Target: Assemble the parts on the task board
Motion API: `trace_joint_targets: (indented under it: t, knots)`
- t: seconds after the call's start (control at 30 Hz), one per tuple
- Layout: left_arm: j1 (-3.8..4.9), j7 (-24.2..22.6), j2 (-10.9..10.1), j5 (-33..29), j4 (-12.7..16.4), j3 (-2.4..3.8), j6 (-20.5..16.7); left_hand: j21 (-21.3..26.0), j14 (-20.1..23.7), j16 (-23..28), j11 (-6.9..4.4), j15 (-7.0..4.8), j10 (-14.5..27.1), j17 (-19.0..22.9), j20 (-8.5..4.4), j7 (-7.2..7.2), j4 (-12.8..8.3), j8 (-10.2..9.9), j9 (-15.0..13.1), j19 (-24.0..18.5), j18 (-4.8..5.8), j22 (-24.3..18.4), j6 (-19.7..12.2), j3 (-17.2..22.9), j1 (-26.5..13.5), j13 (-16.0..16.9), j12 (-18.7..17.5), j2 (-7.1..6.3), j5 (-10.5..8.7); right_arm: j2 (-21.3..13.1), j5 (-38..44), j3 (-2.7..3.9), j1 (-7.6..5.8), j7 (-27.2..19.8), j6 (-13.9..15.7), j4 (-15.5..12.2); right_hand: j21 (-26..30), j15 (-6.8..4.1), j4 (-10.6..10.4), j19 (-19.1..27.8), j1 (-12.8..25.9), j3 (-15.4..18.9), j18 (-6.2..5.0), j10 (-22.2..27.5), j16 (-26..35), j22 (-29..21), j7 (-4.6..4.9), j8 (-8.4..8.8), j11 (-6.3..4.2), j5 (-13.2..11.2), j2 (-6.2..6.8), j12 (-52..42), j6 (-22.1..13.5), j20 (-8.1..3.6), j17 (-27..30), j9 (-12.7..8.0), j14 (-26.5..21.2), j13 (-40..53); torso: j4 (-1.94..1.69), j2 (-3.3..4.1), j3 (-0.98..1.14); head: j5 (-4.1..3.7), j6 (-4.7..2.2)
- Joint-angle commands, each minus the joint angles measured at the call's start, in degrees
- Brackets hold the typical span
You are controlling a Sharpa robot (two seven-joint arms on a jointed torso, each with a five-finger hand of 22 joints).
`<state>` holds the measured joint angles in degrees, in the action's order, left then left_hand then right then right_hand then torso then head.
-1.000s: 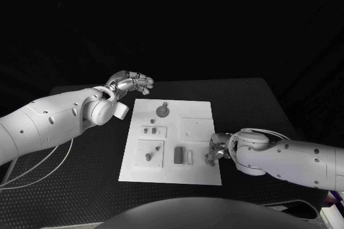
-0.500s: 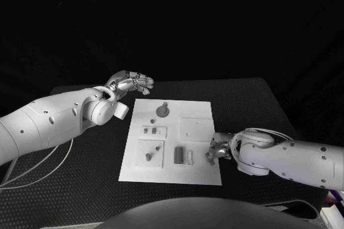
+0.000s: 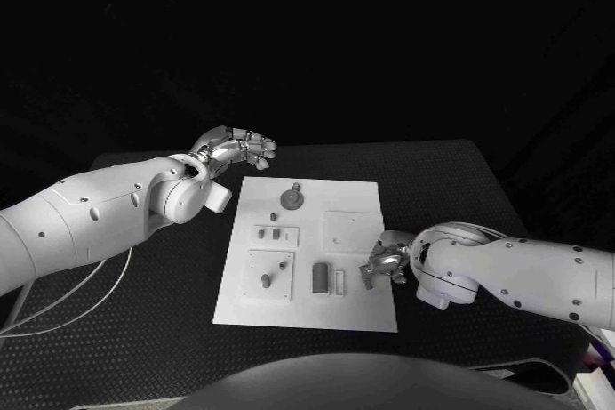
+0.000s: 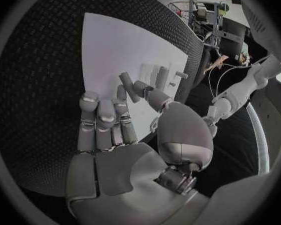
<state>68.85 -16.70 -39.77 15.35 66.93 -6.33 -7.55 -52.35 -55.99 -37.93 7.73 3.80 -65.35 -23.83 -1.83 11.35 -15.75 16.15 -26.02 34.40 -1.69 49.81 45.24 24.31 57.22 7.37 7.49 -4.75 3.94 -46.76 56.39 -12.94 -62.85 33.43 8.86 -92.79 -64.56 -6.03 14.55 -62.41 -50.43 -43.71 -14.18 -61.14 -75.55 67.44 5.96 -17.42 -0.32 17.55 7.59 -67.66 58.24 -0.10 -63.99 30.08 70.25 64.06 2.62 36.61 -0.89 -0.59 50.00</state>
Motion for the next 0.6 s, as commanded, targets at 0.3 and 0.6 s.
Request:
trace_joint_targets:
  t: [0.3,0.6]
  knots:
    - [0.11,-0.3,0.1,0.4,0.2,0.04,0.7,0.3,-0.2,0.2,-0.01,0.06,0.4,-0.1,0.03,-0.04,0.3,0.4,0.1,-0.2,-0.88,0.1,-0.2,0.1,-0.5,-0.1,0.2,-0.21,-0.19,2.2,-12.4,-0.05,-0.16,0.9,0.6,1.4,-0.1,0.06,-0.2,0.0,1.3,1.0,-0.82,-0.1,-0.1,-0.2,0.05,0.28,0.09,-0.3,0.13,0.3,0.3,0.11,-0.2,-0.3,0.3,0.2,0.03,0.01,0.01,0.03,0.00]
    - [0.16,-0.1,0.1,0.6,0.2,0.04,0.7,0.3,-0.2,0.3,-0.01,0.05,0.4,-0.1,0.02,-0.06,0.3,0.4,0.1,-0.2,-0.88,0.1,-0.2,0.1,-0.5,-0.1,0.2,-0.25,-0.18,3.8,-12.8,-0.09,-0.16,1.1,0.8,2.2,-0.3,0.01,-1.1,0.2,3.2,1.7,-0.82,0.1,-0.1,-0.4,0.00,0.30,0.04,-2.3,0.34,0.3,0.4,0.05,-0.5,-0.6,0.3,0.3,-0.03,0.01,0.03,-0.06,0.00]
